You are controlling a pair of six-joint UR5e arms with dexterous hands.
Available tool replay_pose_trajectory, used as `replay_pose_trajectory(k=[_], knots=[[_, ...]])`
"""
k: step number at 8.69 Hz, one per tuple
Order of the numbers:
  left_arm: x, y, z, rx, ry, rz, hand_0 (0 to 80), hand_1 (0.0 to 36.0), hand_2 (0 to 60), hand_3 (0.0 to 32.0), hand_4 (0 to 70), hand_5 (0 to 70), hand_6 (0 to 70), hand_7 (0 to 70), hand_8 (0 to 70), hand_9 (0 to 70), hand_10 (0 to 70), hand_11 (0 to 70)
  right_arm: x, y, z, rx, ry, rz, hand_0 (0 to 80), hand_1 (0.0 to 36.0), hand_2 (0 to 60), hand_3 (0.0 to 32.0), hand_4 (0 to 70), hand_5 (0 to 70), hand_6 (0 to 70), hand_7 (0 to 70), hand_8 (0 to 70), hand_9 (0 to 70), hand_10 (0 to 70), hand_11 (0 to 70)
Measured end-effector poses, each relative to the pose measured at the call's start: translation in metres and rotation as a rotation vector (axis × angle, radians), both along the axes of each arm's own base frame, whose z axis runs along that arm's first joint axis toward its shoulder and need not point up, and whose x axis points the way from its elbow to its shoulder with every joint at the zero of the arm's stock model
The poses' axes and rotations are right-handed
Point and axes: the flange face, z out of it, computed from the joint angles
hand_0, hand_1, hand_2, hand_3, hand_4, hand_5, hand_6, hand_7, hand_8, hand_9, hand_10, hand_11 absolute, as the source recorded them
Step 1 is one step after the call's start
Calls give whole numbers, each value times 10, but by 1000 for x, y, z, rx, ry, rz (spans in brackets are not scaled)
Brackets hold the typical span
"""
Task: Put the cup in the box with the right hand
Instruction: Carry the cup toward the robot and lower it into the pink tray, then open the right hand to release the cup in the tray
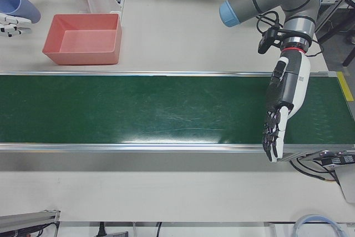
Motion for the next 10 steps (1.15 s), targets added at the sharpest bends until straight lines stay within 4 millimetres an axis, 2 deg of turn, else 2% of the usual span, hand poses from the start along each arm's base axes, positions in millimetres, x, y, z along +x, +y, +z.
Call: replay_pose_trajectory(k=[1, 2, 3, 4, 5, 7, 8, 9, 10], knots=[[0, 0, 0, 0, 0, 0, 0, 0, 0, 0, 0, 0, 0, 0, 0, 0, 0, 0, -15, 21, -4, 22, 18, -41, 135, 37, 494, 0, 532, 114, 393, 700, 678, 700, 684, 700], [0, 0, 0, -1, 0, 1, 0, 0, 0, 0, 0, 0, 0, 0, 0, 0, 0, 0, -24, 38, -4, 36, 39, -71, 344, 22, 74, 0, 141, 87, 234, 700, 449, 700, 428, 602], [0, 0, 0, -1, 0, 1, 0, 0, 0, 0, 0, 0, 0, 0, 0, 0, 0, 0, -28, 51, 1, 41, 58, -92, 365, 23, 0, 0, 0, 48, 51, 79, 132, 216, 190, 283], [0, 0, 1, -1, 0, 1, 0, 0, 0, 0, 0, 0, 0, 0, 0, 0, 0, 0, -29, 58, 6, 40, 69, -105, 332, 1, 0, 0, 0, 6, 0, 0, 0, 6, 1, 2], [0, 0, 1, -1, 0, 1, 0, 0, 0, 0, 0, 0, 0, 0, 0, 0, 0, 0, -29, 61, 9, 38, 71, -113, 221, 0, 0, 6, 0, 0, 0, 0, 0, 0, 0, 0], [0, 0, 0, -1, 0, 0, 0, 0, 0, 0, 0, 0, 0, 0, 0, 0, 0, 0, -33, 64, 16, 34, 43, -122, 0, 0, 0, 68, 0, 0, 0, 0, 0, 0, 0, 0], [0, 0, 0, 0, 0, 0, 0, 0, 0, 0, 0, 0, 0, 0, 0, 0, 0, 0, -34, 65, 20, 34, 32, -123, 0, 0, 0, 94, 0, 0, 0, 0, 0, 0, 0, 0], [0, 0, 0, 0, 0, 0, 0, 0, 0, 0, 0, 0, 0, 0, 0, 0, 0, 0, -35, 65, 23, 34, 27, -124, 0, 0, 0, 64, 0, 0, 0, 0, 0, 0, 0, 0], [0, 0, 0, 0, 0, 0, 0, 0, 0, 0, 0, 0, 0, 0, 0, 0, 0, 0, -35, 65, 23, 33, 22, -124, 0, 0, 0, 2, 0, 0, 0, 0, 0, 1, 0, 0]])
